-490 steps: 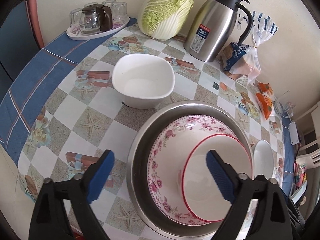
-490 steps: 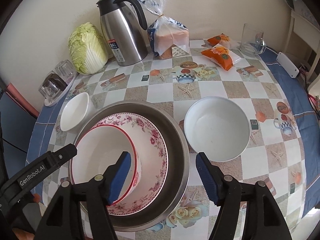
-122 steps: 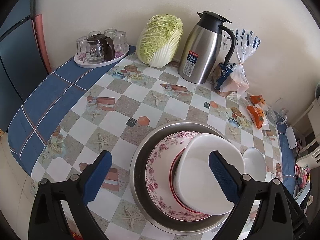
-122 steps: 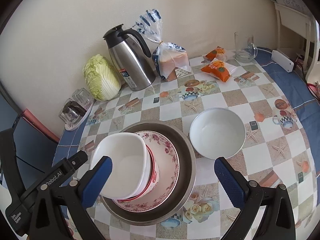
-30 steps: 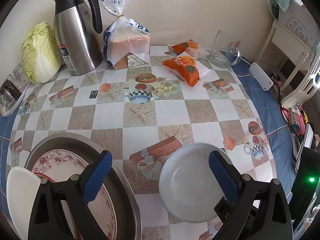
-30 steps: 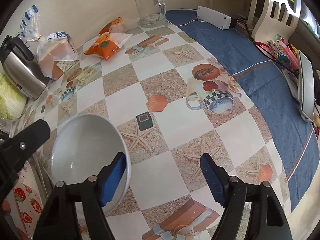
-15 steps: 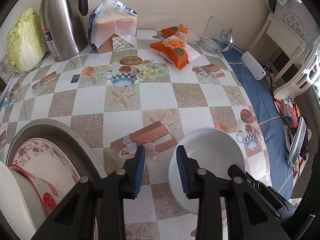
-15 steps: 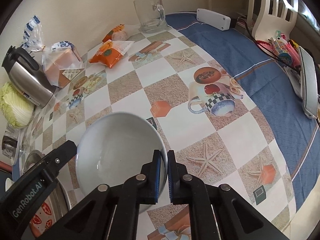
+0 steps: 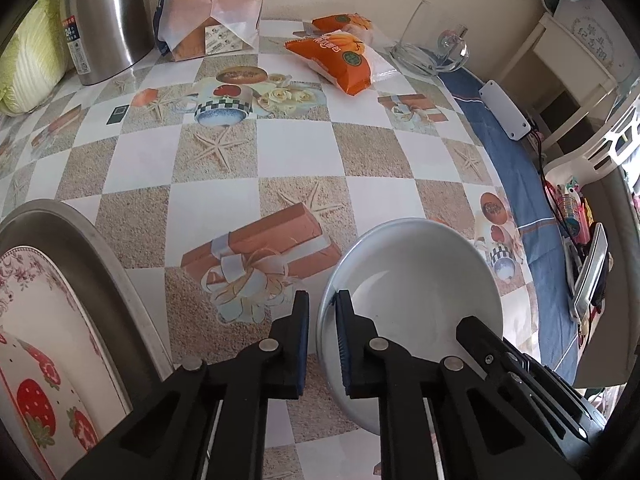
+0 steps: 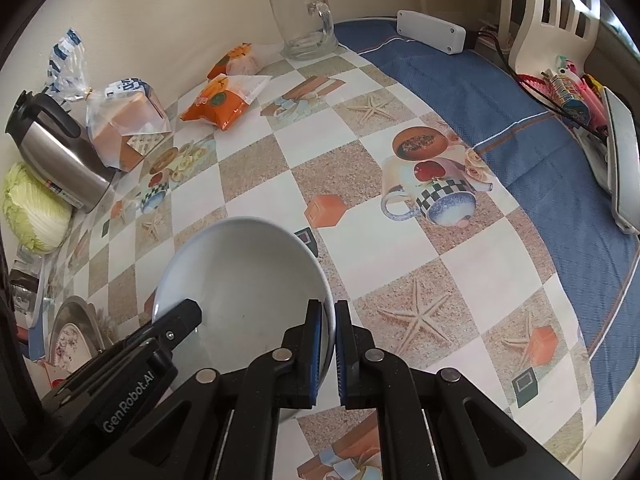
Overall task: Organize plates and bowls
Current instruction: 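Lift the white round bowl with both grippers and carry it over the basin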
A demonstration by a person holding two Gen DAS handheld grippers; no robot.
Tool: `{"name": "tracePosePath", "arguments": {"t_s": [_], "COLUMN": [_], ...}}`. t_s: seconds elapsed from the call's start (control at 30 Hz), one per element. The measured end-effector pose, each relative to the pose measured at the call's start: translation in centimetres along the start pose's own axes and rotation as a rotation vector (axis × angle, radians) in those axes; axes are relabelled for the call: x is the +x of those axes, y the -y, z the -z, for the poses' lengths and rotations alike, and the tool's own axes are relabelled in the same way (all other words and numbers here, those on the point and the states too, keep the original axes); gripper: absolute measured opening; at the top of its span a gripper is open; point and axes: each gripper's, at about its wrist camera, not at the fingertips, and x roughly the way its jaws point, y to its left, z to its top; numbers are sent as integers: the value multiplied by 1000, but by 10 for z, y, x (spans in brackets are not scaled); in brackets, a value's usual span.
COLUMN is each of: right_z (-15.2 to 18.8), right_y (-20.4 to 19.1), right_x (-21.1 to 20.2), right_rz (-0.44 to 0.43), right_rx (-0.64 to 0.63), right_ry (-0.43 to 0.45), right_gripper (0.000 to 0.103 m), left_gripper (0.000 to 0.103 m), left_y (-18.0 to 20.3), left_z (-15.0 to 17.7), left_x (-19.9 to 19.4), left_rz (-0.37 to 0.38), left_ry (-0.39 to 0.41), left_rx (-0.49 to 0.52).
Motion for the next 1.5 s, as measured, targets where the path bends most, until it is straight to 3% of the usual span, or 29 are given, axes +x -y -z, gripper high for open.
{"name": "tracePosePath", "arguments": {"t_s": [1.23,1.5], "right_z": [2,-4], "right_y": [-2,-2], "right_x": [2,-18], "right_rz": [-79,-88], "right_rx": [21,20], "right_ry": [-43,3], "right_gripper": [8,8], "left_gripper": [10,10], "left_y": [-6,3], "left_z": [-1,-5], "left_x": [-7,-33], "left_rz": [0,23], "left_ry": [17,79], "left_rx": [-17,5]}}
